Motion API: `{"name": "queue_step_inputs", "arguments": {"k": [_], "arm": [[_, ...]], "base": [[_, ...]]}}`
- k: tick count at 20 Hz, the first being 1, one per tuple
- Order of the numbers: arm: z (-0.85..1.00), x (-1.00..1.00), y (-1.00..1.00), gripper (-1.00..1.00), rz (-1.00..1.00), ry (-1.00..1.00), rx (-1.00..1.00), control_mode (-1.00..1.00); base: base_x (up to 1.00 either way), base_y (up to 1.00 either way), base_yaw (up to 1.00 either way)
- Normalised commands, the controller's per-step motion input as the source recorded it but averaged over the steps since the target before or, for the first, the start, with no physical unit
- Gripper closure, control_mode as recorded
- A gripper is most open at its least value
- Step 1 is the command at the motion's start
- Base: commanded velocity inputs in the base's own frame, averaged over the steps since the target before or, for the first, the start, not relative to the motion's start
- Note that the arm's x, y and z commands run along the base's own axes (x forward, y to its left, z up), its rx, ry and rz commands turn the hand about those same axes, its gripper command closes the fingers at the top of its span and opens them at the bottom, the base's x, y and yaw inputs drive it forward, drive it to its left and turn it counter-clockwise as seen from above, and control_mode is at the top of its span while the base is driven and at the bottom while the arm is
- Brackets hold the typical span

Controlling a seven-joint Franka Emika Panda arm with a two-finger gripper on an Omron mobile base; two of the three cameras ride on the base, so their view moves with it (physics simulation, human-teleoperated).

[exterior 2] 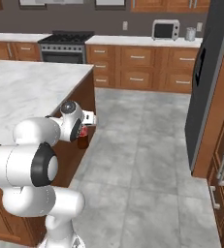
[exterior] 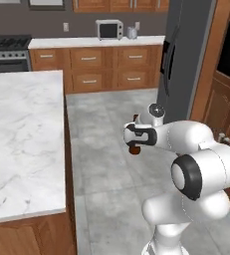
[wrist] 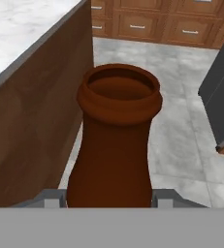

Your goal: Place the large bottle from the dining counter next to the other large bottle outside the sink, and place the small bottle from the dining counter next to the other small bottle inside the sink.

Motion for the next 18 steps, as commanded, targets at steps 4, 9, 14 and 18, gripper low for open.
{"name": "queue_step_inputs", "arguments": {"k": [4,9,14,18], "arm": [[0.0,0.0,0.0,1.0,0.0,0.0,0.0,1.0],[0.0,0.0,0.0,1.0,0.0,0.0,0.0,1.0],[0.0,0.0,0.0,1.0,0.0,0.0,0.0,1.0],[0.0,0.0,0.0,1.0,0.0,0.0,0.0,1.0]], "base": [[0.92,-0.24,0.0],[0.83,-0.21,0.0],[0.88,-0.27,0.0],[0.95,-0.31,0.0]]}}
